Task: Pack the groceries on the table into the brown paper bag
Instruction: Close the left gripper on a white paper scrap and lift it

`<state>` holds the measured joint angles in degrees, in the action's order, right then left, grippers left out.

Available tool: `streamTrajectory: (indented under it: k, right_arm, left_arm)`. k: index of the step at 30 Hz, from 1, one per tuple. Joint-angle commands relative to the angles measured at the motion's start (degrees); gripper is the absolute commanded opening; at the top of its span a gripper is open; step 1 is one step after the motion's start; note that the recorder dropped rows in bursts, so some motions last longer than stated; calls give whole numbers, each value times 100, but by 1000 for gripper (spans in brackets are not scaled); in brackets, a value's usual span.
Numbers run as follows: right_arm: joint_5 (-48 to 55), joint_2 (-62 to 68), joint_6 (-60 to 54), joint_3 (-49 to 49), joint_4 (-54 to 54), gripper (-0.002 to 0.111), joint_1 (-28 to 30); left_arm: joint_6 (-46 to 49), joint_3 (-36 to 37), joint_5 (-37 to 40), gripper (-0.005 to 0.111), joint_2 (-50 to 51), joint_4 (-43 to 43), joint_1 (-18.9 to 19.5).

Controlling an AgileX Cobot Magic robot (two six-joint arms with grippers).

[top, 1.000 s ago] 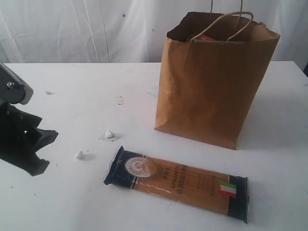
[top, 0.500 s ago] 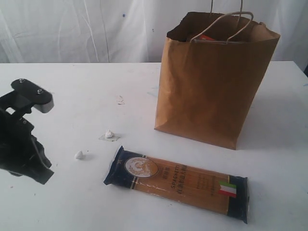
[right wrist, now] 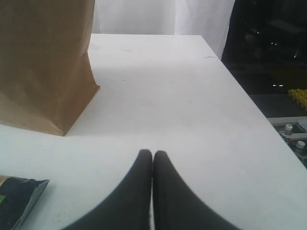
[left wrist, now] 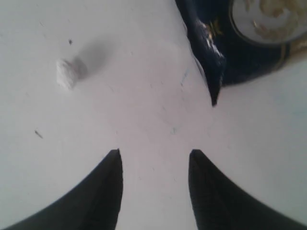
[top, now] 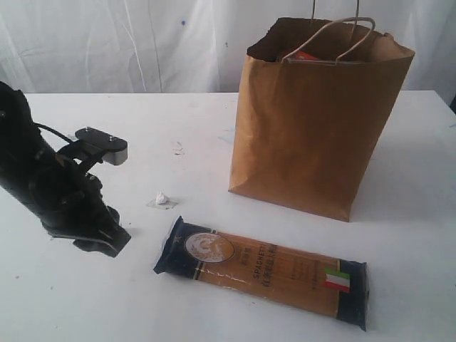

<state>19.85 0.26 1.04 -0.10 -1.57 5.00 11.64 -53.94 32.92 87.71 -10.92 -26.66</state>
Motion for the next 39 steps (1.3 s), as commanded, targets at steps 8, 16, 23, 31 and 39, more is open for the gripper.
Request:
streamTrajectory:
  k: [8,16,23,31,39]
  right_arm:
    - [-20,-26,18,10,-16,0,20]
    - [-20,-26,18,10,-16,0,20]
    - [-20,-26,18,10,-16,0,20]
    - [-20,-26,18,10,-16,0,20]
    - [-20,-26,134,10,-16,0,20]
  left_arm:
    - [-50,-1294,-617,48,1230,386,23]
    - [650,-2025,-639,48,2007,419,23]
    - [650,-2025,-1232,48,2321,419,23]
    - [650,-2025,-1639,48,2546,419,23]
    - [650,-2035,-1956,46,2688,419,23]
